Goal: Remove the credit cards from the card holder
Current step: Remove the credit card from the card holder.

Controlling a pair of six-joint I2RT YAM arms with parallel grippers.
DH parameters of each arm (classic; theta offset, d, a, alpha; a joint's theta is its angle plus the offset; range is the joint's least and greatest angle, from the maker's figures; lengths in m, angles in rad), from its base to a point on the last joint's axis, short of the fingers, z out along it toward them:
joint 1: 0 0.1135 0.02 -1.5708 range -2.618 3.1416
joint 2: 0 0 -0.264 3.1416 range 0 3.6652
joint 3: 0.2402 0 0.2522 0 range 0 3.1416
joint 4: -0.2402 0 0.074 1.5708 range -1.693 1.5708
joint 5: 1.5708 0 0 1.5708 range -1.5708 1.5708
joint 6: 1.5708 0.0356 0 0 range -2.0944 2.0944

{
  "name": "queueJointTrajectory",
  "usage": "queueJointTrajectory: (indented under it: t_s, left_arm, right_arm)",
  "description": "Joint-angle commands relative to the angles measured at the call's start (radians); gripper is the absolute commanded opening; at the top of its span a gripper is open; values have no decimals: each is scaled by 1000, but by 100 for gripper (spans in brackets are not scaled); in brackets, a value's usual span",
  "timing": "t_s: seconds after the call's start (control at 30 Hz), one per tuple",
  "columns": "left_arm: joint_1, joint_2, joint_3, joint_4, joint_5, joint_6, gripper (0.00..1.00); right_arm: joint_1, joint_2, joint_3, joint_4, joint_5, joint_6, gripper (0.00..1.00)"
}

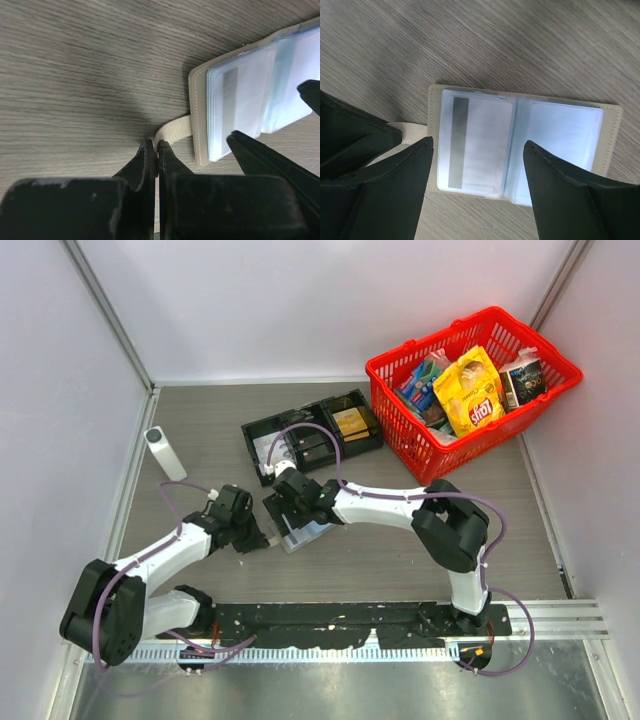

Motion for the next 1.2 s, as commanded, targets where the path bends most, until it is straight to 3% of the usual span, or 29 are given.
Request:
queueJointTrajectory:
  t_s: [0.0, 0.43, 0.83, 1.17]
  left_arm:
    - [4, 12, -27, 112, 34, -2, 0]
    - [4, 31, -28, 119, 65, 29, 0]
    - [4, 5, -31, 76, 93, 73, 0]
    - [4, -9, -31, 40, 94, 88, 0]
  right_arm:
    - [8, 27, 48, 28, 8, -13, 78]
    - [17, 95, 77, -32, 106, -15, 78]
    - [6, 50, 68, -69, 184, -20, 64]
    - [-3, -2, 67, -96, 212, -29, 63]
